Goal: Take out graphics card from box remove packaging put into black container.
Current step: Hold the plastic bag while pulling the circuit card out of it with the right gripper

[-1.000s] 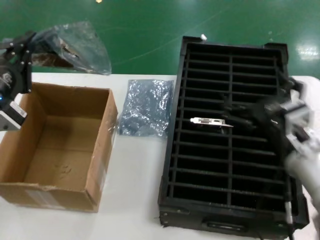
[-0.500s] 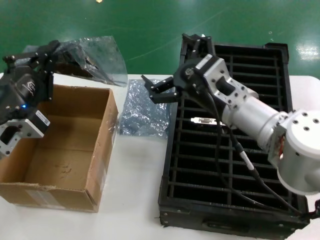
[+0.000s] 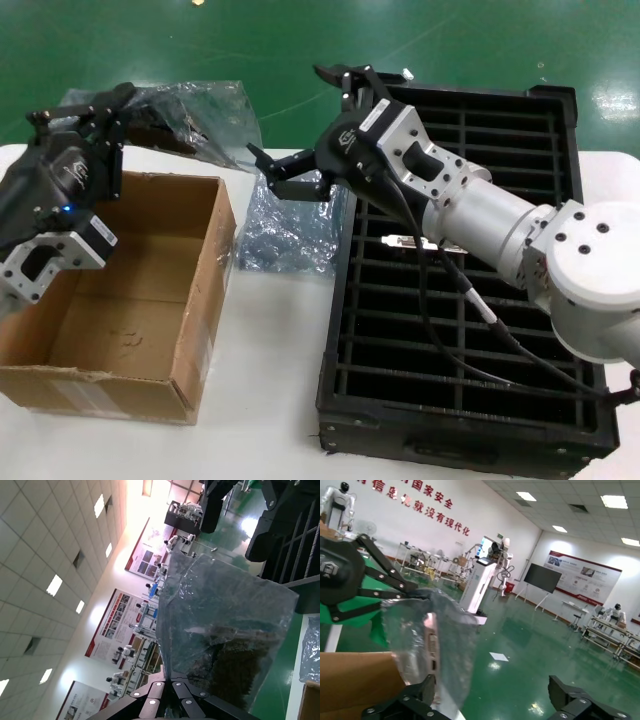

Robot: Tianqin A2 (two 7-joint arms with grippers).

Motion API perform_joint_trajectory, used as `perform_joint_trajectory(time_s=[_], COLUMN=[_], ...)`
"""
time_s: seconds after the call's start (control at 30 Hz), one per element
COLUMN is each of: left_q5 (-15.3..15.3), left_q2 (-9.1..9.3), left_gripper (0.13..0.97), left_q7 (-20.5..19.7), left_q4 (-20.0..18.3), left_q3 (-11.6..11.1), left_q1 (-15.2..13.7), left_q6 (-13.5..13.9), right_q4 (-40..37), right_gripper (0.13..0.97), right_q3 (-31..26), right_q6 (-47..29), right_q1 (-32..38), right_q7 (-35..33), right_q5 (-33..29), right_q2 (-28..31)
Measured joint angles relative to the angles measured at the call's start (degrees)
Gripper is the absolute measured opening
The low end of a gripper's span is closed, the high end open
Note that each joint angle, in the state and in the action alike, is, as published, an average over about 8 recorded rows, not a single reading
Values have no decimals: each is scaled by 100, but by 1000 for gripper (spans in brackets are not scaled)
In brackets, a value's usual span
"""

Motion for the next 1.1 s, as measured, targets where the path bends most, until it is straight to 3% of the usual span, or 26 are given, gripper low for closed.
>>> perform_joint_trajectory(time_s=[0.3, 0.53, 0.8, 1.1], left_q5=[96, 159, 194, 192], left_q2=[-14, -24, -15, -68], left_gripper=[140, 140, 140, 140], left_q7=[-107, -147, -146, -333], left_q4=[164, 249, 401, 218], left_q3=[112, 169, 250, 390], left_q1=[-242, -386, -527, -398], left_q6=[-137, -229, -255, -166], right_q4=[32, 62, -6, -263], right_gripper=[728, 545, 374, 231], right_q3=[176, 510, 1242, 2178], right_q6=[-210, -462, -887, -1516], right_q1=[-105, -319, -689, -1050], right_q7=[488, 793, 888, 619], right_q5=[-695, -1285, -1932, -2411], right_q2=[-94, -171, -402, -817])
